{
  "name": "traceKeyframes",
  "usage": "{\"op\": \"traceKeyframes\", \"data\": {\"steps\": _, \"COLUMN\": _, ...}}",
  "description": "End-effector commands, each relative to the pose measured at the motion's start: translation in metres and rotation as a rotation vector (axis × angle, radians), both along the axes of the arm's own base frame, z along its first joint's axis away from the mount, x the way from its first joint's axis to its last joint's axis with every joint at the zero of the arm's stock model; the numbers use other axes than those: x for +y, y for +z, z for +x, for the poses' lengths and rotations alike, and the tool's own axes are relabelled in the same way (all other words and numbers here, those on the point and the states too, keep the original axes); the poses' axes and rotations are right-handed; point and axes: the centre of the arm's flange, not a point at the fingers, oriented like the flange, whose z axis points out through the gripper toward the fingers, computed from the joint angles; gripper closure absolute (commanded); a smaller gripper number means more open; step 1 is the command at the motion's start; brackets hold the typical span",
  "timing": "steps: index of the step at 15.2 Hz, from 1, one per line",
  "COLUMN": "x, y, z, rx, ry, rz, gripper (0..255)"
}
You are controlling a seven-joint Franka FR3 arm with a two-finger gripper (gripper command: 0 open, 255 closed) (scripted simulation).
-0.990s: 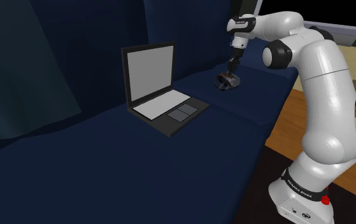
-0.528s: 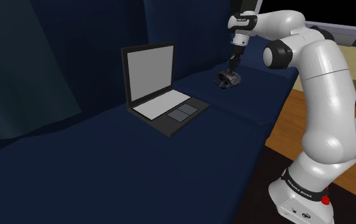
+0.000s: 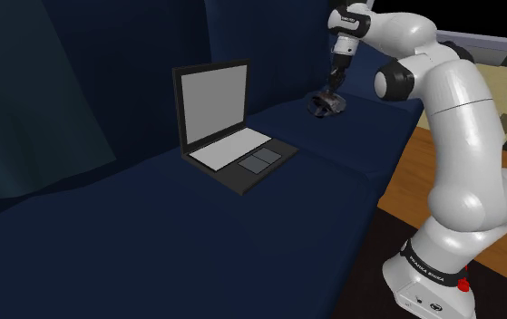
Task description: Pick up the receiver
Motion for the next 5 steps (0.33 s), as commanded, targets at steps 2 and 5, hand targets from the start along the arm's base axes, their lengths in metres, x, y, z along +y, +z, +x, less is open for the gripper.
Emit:
{"op": "traceKeyframes", "data": {"steps": 2, "x": 0.0, "y": 0.017, "z": -0.001, "rx": 0.0, "ry": 0.0, "rz": 0.0, "gripper": 255}}
{"op": "traceKeyframes", "data": {"steps": 5, "x": 0.0, "y": 0.023, "z": -0.001, "rx": 0.0, "ry": 0.0, "rz": 0.0, "gripper": 255}}
